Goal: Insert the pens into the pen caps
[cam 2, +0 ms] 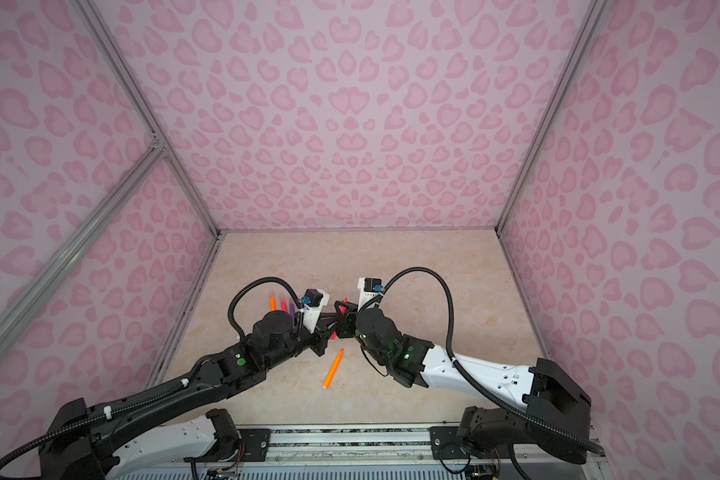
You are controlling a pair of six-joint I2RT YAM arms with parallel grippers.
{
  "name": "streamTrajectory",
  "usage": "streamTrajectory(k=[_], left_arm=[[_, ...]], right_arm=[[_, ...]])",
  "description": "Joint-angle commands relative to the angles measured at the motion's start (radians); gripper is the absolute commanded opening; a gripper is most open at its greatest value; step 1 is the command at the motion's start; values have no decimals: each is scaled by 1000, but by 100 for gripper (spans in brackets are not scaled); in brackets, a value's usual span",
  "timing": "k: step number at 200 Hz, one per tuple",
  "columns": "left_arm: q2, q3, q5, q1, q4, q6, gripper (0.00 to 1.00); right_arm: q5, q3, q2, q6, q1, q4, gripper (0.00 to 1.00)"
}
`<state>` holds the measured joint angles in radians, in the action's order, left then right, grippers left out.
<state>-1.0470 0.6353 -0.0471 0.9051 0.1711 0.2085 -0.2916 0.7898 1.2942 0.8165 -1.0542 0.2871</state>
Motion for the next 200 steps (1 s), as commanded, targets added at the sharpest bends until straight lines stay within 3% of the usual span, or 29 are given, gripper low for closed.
streamTrajectory(k=[1,34,68,200], left_arm=[[8,9,39,3,70,-5,4],[36,-6,17,4,79,2,22],[40,-6,21,4,72,0,27],[67,-22,-14,3,82,5,27]], right_arm=[[32,0,14,10,-13,9,4],[23,33,26,0,-24,-22,1],[23,26,30,-2,-39,9,0],[-1,39,49,-5,-67,-30,0]])
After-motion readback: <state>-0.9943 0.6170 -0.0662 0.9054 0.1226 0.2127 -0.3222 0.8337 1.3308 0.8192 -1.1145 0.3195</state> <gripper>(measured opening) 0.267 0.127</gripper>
